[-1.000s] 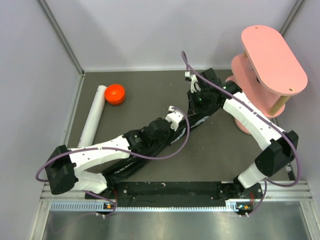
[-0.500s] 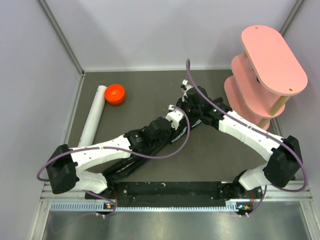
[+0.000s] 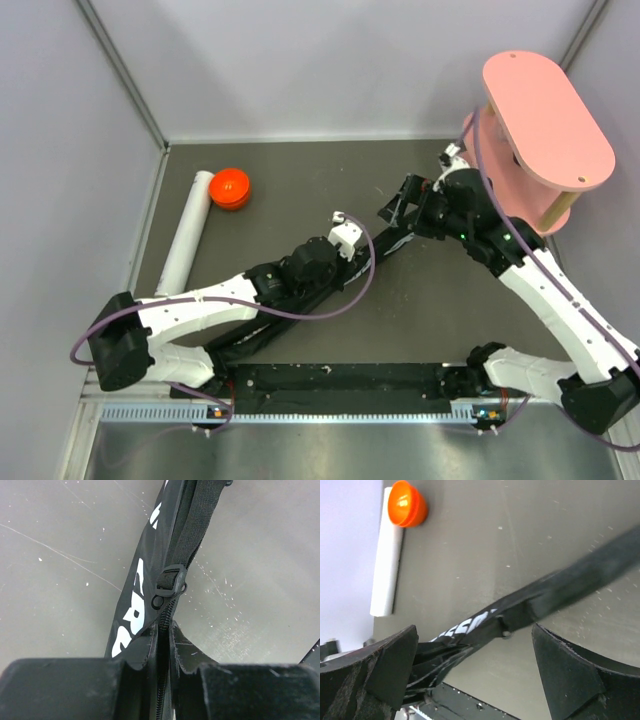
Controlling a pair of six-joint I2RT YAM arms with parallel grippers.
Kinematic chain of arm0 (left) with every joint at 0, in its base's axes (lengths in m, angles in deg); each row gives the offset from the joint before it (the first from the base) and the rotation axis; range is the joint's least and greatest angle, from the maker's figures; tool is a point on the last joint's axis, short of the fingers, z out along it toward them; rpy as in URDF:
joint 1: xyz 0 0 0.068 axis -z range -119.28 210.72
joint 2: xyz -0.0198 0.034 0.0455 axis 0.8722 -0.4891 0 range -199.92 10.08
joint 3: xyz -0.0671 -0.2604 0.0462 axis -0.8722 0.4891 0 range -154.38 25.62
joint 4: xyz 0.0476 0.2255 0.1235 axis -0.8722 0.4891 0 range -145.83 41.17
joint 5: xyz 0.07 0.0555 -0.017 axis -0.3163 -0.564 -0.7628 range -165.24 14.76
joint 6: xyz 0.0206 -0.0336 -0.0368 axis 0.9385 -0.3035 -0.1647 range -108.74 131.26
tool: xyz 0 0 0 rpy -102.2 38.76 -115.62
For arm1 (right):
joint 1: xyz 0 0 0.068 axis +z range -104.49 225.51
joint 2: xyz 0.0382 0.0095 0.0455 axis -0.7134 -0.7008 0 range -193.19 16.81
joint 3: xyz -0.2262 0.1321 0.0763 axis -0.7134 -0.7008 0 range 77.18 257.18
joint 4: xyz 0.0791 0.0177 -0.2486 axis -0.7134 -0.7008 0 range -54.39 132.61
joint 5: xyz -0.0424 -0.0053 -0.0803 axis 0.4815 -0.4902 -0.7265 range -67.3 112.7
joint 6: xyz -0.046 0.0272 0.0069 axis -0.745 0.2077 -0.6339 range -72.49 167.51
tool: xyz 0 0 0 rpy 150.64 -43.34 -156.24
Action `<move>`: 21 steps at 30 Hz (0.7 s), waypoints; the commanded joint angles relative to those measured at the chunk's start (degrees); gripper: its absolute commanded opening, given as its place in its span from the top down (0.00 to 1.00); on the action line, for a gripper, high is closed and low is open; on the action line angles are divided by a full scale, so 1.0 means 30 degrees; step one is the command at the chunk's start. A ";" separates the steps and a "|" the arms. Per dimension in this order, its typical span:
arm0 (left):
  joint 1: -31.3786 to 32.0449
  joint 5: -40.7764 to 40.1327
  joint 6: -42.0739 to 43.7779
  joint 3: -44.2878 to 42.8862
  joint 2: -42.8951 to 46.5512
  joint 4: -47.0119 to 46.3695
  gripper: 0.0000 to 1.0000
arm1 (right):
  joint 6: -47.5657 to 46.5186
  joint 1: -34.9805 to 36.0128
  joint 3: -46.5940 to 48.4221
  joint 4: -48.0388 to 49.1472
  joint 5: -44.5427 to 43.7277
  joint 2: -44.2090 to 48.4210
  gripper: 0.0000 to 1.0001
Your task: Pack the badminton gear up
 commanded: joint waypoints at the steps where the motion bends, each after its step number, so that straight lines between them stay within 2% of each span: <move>1: 0.0014 0.0771 -0.0499 -0.0559 0.0517 -0.0814 1.00 | 0.3296 -0.1000 -0.1892 -0.1473 -0.2397 0.1338 0.05; 7: -0.0015 0.1678 -0.0675 -0.0823 0.0459 -0.0257 1.00 | 0.5240 -0.1560 -0.3097 0.0487 -0.1440 0.0583 0.06; 14: -0.0102 0.2905 -0.0909 -0.1058 0.0284 0.0358 1.00 | 0.6650 -0.1589 -0.3537 0.2013 -0.1346 -0.0943 0.27; 15: -0.0219 0.3142 -0.1083 -0.1117 0.0283 0.0736 0.96 | 0.6708 -0.1589 -0.3566 0.2042 -0.1405 -0.1030 0.30; 16: -0.0365 0.3347 -0.1259 -0.1291 0.0254 0.1030 0.88 | 0.6766 -0.1589 -0.3595 0.2129 -0.1551 -0.1060 0.33; 17: -0.0918 0.4132 -0.1464 -0.1351 0.0196 0.1294 0.82 | 0.6825 -0.1589 -0.3653 0.2130 -0.1523 -0.1060 0.48; 18: -0.1300 0.4981 -0.1901 -0.1381 0.0195 0.1529 0.77 | 0.6883 -0.1589 -0.3654 0.2159 -0.1552 -0.1031 0.55; 19: -0.1652 0.5454 -0.2166 -0.1439 0.0166 0.1879 0.67 | 0.6971 -0.1589 -0.3683 0.2189 -0.1494 -0.1031 0.62; 20: -0.2468 0.6590 -0.2488 -0.1498 0.0166 0.2085 0.64 | 0.7030 -0.1589 -0.3683 0.2218 -0.1407 -0.1031 0.71; 21: -0.2824 0.7181 -0.2984 -0.1527 0.0166 0.2117 0.61 | 0.7088 -0.1560 -0.3683 0.2189 -0.1348 -0.1031 0.75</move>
